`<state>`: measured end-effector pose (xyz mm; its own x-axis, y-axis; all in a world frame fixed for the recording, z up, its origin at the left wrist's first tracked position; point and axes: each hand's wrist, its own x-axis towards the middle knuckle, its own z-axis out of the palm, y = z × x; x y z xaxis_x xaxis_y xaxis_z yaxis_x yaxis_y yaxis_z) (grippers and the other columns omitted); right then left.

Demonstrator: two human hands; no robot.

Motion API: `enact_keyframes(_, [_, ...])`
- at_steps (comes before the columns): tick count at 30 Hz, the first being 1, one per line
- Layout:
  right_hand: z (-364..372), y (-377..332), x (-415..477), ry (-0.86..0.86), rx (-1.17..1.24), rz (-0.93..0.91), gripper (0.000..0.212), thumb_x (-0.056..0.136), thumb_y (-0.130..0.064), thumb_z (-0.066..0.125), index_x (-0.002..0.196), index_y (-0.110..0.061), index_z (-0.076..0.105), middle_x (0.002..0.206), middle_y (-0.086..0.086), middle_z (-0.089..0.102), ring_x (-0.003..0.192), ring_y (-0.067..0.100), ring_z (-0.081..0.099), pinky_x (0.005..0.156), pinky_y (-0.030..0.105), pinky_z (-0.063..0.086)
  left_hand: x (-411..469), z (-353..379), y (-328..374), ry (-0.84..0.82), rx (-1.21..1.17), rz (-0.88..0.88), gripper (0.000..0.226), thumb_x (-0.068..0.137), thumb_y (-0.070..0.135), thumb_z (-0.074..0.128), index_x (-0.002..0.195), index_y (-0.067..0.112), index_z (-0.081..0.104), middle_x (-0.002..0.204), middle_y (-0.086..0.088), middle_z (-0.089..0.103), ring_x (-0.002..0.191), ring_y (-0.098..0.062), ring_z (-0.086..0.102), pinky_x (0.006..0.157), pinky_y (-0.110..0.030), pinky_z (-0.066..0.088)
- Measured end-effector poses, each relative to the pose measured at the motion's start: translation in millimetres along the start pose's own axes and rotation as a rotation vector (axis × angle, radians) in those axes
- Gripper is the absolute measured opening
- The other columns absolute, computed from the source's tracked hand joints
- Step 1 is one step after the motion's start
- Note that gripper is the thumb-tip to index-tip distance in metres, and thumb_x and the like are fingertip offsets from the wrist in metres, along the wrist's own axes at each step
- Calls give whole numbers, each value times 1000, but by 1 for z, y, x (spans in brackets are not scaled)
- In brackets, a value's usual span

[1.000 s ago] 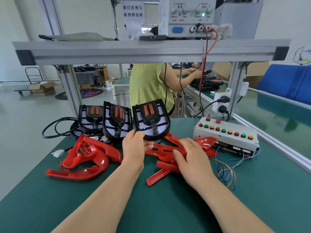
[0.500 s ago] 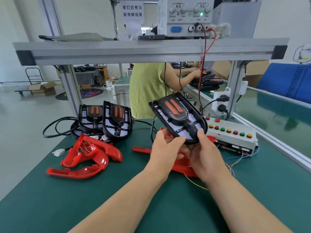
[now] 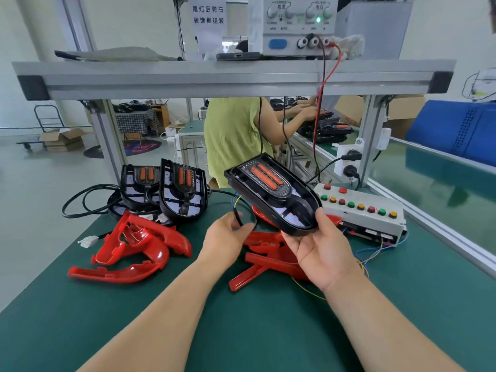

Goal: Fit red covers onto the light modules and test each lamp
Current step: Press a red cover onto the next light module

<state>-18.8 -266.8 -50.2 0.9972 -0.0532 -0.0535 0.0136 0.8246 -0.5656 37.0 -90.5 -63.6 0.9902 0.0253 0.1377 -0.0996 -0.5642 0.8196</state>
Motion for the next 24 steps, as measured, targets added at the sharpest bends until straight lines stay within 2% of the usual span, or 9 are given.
enact_keyframes(2, [-2, 1, 1, 11, -8, 14, 37, 106, -34, 39, 116, -9, 64, 111, 12, 75, 91, 22, 75, 68, 33, 62, 0, 4, -1, -7, -75, -8, 13, 91, 37, 66, 83, 27, 67, 74, 14, 65, 68, -9, 59, 57, -16, 42])
enact_keyframes(4, [-3, 1, 2, 29, -2, 27, 37, 106, -35, 39, 112, -10, 65, 107, 11, 76, 86, 21, 76, 65, 32, 62, 1, 5, -3, 16, -184, -15, 20, 93, 28, 64, 74, 24, 67, 70, 6, 68, 67, -14, 61, 67, -27, 51])
enact_keyframes(6, [-5, 0, 2, 41, 22, 34, 37, 106, -36, 39, 108, -10, 66, 103, 11, 77, 83, 20, 76, 63, 32, 61, 0, 2, -1, 66, -329, -22, 20, 96, 23, 61, 78, 22, 68, 71, 4, 71, 67, -13, 65, 75, -35, 57])
enact_keyframes(8, [-6, -1, 3, 50, 43, 46, 40, 106, -38, 39, 109, -10, 66, 103, 11, 76, 82, 21, 76, 63, 33, 61, -1, 2, 4, 88, -479, -11, 19, 99, 19, 59, 83, 18, 70, 72, 4, 74, 69, -11, 70, 76, -32, 60])
enact_keyframes(11, [-7, 0, 5, 39, 17, 75, 45, 106, -45, 34, 112, -13, 67, 109, 11, 75, 88, 24, 75, 83, 43, 57, -6, 3, 15, 55, -679, 39, 21, 100, 10, 55, 87, 9, 70, 74, -1, 75, 75, -17, 72, 76, -30, 60])
enact_keyframes(13, [-7, 1, 5, 27, -32, 90, 47, 106, -48, 31, 113, -17, 67, 112, 11, 75, 96, 27, 73, 91, 50, 52, -11, 0, 22, -22, -816, 56, 21, 100, 6, 52, 88, 6, 69, 75, -7, 74, 75, -21, 72, 74, -31, 60])
enact_keyframes(16, [-7, -2, 5, 9, 18, 88, 51, 106, -47, 29, 118, -12, 65, 118, 17, 71, 101, 33, 71, 83, 56, 58, -18, -7, 28, -186, -880, 94, 25, 100, 8, 48, 86, 5, 69, 74, -13, 72, 64, -19, 66, 59, -26, 54])
enact_keyframes(19, [-8, -8, 6, 38, 71, 77, 50, 107, -44, 31, 124, -8, 61, 123, 22, 68, 107, 37, 67, 78, 56, 59, -23, -11, 30, -390, -876, 101, 34, 99, 8, 43, 80, 6, 70, 69, -14, 68, 57, -18, 60, 54, -24, 49])
enact_keyframes(24, [-10, -15, 8, 119, 110, 36, 41, 106, -36, 39, 114, -5, 65, 102, 21, 75, 77, 31, 76, 57, 48, 61, -21, -22, 26, -672, -829, 18, 29, 83, 16, 47, 70, 10, 72, 67, -13, 67, 56, -19, 60, 56, -24, 49])
